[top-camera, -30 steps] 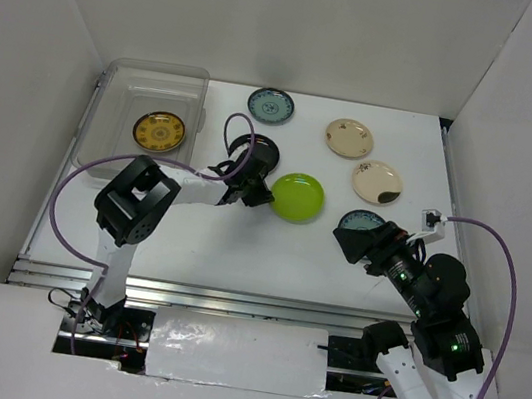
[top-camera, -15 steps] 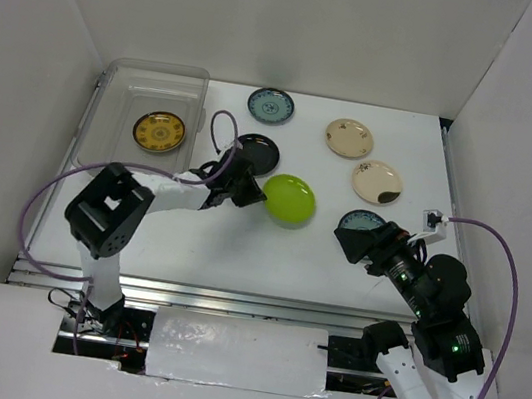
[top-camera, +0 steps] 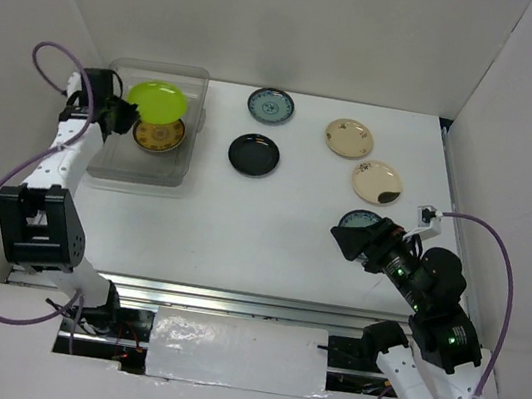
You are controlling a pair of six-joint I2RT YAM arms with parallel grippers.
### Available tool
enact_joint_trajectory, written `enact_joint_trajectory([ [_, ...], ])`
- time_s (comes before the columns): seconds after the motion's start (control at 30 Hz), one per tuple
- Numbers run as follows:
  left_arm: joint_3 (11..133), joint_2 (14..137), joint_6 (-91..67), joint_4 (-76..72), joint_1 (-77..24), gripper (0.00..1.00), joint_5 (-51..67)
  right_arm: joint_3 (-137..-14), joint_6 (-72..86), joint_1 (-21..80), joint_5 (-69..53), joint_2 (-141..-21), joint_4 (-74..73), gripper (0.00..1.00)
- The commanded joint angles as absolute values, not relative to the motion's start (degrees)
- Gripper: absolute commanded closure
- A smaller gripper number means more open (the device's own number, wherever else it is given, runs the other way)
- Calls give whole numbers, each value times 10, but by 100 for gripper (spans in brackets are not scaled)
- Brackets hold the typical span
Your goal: Place the plates into the plastic bin on the countertop
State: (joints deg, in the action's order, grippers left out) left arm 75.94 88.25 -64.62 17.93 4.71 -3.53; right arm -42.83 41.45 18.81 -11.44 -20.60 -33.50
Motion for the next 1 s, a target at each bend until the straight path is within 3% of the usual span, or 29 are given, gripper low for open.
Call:
enact_joint_trajectory([
  [0.0, 764, 917, -636, 239, 102, 100, -44, -426, 404, 185, -120, -221, -305, 0],
  [0.3, 872, 1066, -556, 234, 166, 100, -14, -421, 393, 183, -127, -247, -294, 0],
  [0.47, 869, 1103, -544, 231, 166, 100, 10, -426, 389, 182, -132, -261, -287, 0],
  [0.57, 851, 1094, -537, 207, 164, 74, 27, -429, 389, 183, -139, -272, -279, 0],
  [0.6, 853, 1092, -536, 207, 163, 49, 36, -427, 389, 183, -139, -276, -277, 0],
  [0.67, 853, 1072, -533, 213, 156, 28, 38, -418, 391, 183, -139, -278, -270, 0],
  [0.73, 865, 1054, -520, 229, 137, 17, 22, -410, 394, 183, -139, -279, -264, 0],
  [0.77, 872, 1036, -511, 235, 126, 3, 13, -400, 397, 182, -140, -279, -256, 0],
  [0.9, 948, 1012, -485, 338, 36, 1, -67, -383, 405, 183, -146, -286, -242, 0],
  [0.97, 920, 982, -480, 342, 6, 1, -80, -377, 409, 183, -144, -285, -236, 0],
])
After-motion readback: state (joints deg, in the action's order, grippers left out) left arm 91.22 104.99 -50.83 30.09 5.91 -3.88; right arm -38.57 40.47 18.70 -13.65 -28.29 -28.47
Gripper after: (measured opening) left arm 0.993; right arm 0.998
